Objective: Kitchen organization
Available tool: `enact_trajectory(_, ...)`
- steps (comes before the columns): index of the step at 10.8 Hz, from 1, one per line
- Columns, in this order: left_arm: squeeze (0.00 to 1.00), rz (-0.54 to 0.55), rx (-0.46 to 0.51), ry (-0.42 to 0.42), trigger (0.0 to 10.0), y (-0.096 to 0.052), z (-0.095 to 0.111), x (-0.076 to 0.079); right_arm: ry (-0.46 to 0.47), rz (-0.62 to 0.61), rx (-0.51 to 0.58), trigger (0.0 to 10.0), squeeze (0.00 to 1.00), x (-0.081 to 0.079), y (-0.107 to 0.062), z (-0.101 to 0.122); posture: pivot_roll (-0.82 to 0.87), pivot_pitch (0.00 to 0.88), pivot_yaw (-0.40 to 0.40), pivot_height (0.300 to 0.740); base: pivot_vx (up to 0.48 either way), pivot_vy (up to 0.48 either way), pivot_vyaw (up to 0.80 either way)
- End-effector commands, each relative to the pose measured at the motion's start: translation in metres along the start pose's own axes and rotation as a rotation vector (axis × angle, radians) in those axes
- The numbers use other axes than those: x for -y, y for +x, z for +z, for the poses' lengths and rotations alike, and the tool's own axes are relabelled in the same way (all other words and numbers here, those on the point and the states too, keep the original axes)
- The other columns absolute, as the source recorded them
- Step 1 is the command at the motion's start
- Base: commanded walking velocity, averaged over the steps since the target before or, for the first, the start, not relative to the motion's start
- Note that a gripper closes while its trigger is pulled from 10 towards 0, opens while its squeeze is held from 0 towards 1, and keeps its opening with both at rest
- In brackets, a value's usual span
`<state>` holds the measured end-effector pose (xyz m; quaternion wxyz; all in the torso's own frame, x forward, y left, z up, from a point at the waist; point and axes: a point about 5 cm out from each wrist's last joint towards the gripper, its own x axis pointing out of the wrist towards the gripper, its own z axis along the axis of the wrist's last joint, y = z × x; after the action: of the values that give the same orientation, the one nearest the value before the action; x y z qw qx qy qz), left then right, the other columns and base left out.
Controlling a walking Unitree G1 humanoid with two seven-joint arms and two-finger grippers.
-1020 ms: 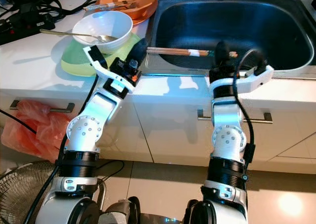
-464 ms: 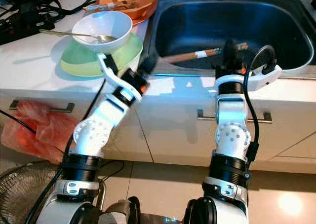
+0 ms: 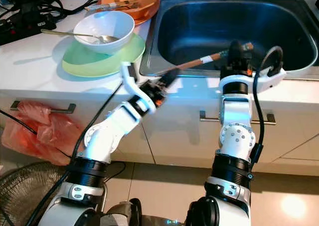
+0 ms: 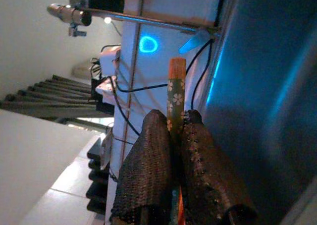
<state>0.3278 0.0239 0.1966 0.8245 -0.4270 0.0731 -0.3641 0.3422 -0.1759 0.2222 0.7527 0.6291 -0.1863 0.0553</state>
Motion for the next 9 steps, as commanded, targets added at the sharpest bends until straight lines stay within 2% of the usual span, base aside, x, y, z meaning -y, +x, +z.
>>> enact_trajectory(1,1.00,-0.041,-0.011,-0.029,10.0,0.005,-0.012,0.012,0.048,-0.004,0.006,0.0,0.00,-0.003,0.003,-0.002,0.10,0.185,0.080,0.740,0.000,0.000,0.00)
enact_trajectory(2,0.00,-0.054,-0.028,-0.005,10.0,0.004,-0.014,0.014,0.056,-0.020,0.020,0.0,0.00,-0.001,0.004,0.001,0.10,0.184,0.080,0.740,0.000,0.000,0.00)
enact_trajectory(3,0.00,-0.067,-0.041,0.026,10.0,0.004,-0.014,0.017,0.063,-0.033,0.033,0.0,0.00,0.000,0.006,0.003,0.10,0.183,0.080,0.740,0.000,0.000,0.00)
enact_trajectory(4,0.00,-0.062,-0.057,0.096,10.0,0.005,-0.014,0.018,0.064,-0.041,0.045,0.0,0.00,0.001,0.007,0.005,0.10,0.183,0.079,0.740,0.000,0.000,0.00)
enact_trajectory(5,0.00,-0.050,-0.069,0.244,10.0,0.006,-0.011,0.019,0.033,-0.039,0.061,0.0,0.00,0.000,0.008,0.007,0.10,0.182,0.080,0.740,0.000,0.000,0.00)
enact_trajectory(6,0.00,-0.033,-0.091,0.430,10.0,0.006,-0.006,0.020,0.003,-0.046,0.085,0.0,0.00,0.000,0.009,0.010,0.10,0.181,0.081,0.740,0.000,0.000,0.00)
enact_trajectory(7,0.00,-0.019,-0.111,0.563,10.0,0.007,-0.006,0.021,-0.034,-0.066,0.122,0.0,0.00,0.001,0.009,0.015,0.10,0.180,0.080,0.740,0.000,0.000,0.00)
enact_trajectory(8,0.00,-0.011,-0.105,0.619,10.0,0.006,-0.004,0.021,-0.080,-0.072,0.148,10.0,0.00,0.001,0.010,0.019,0.10,0.181,0.080,0.740,0.000,0.000,0.00)
enact_trajectory(9,0.00,0.001,-0.095,0.695,10.0,0.006,-0.002,0.021,-0.134,-0.071,0.191,10.0,0.00,-0.001,0.010,0.025,0.10,0.181,0.079,0.740,0.000,0.000,0.00)
